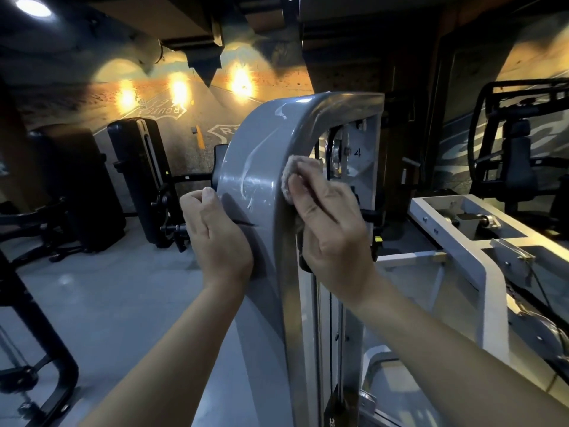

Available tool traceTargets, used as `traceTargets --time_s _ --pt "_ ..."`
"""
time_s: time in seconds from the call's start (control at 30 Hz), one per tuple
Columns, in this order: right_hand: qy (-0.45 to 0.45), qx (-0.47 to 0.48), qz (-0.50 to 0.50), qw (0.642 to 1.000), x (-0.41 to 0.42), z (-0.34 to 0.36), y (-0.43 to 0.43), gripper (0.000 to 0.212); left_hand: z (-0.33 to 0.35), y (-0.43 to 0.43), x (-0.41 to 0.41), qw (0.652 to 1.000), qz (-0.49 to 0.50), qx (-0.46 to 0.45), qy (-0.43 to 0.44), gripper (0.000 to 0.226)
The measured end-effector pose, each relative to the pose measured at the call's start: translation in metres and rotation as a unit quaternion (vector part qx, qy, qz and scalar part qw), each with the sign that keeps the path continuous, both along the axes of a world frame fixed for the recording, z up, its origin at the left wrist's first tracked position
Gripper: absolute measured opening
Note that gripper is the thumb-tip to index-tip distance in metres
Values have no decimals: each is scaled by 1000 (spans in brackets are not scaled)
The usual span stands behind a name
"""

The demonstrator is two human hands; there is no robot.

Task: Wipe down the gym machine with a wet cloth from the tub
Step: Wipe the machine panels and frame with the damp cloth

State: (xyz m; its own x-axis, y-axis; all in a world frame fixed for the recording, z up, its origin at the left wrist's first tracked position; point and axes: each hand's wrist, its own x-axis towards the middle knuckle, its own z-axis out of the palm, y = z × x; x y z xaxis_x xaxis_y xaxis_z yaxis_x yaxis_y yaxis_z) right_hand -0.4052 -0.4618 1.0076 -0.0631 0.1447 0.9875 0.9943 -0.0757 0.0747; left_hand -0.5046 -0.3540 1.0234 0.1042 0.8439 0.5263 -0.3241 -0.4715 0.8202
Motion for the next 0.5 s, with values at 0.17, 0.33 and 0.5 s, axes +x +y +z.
traceTargets --time_s 0.17,0.33,0.5 --pt "91 21 -24 995 8 46 7 48 -1 -2 1 1000 7 -5 0 24" --pt "114 -27 22 993 -18 -5 -8 49 -2 0 2 1000 13 -2 -3 25" --pt "146 16 67 987 -15 6 -9 33 0 -3 3 1000 26 -1 2 28"
